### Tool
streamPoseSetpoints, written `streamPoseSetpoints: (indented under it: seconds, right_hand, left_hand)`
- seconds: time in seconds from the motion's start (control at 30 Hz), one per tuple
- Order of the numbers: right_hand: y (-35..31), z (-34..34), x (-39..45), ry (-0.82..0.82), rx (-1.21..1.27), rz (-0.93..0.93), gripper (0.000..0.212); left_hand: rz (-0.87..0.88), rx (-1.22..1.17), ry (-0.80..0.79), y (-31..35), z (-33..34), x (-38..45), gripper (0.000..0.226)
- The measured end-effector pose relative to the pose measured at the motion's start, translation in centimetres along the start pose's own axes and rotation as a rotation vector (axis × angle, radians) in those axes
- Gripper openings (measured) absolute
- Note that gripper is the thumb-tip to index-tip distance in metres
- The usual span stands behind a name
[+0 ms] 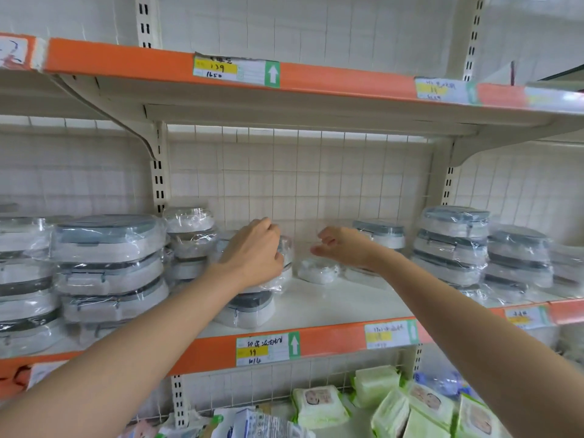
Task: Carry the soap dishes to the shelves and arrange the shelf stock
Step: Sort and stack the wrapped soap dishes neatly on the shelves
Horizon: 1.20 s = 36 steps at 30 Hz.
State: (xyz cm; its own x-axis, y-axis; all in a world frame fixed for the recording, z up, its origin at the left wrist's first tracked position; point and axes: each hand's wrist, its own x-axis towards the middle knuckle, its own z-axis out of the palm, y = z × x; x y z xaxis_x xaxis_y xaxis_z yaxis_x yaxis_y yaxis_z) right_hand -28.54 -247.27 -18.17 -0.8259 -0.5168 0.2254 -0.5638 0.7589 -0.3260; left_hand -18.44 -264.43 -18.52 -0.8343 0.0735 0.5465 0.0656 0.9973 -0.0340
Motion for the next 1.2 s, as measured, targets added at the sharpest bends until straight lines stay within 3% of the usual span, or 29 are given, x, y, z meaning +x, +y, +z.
streamPoseSetpoints:
  seconds: [0.4,0.7,0.8,1.0,1.1,1.2]
  right_hand:
    - [8.4,-4.4,0.5,0.134,-0.189,0.183,0.055]
    - [10.8,-3.8,3.6,0.076,-0.299,0.308,0.071]
    - [11.3,-3.5,4.6,0.058,-0.294,0.351,0.068]
    - [10.9,-3.4,5.1,0.116,-0.339,0.355,0.051]
    - [9.9,-3.6,4.5,0.145,-0.332,0.347,0.059]
    - [8.6,-4.2,3.3,0.192,-0.234,0.247,0.060]
  left_hand:
    - [0.104,0.000,-0.040,6.7,3.7,3.8,0.026]
    - [0.096,0.027,-0.191,5.8,5.3,4.2,0.026]
    - [0.064,0.014,-0.214,5.2,4.7,3.8,0.023]
    - [0.046,0.031,-0.232,4.4,4.1,3.2,0.023]
    - [0.031,0.032,-0.234,4.7,4.0,3.1,0.032]
    - [0.041,0.044,-0.198,4.8,3.5,3.1,0.023]
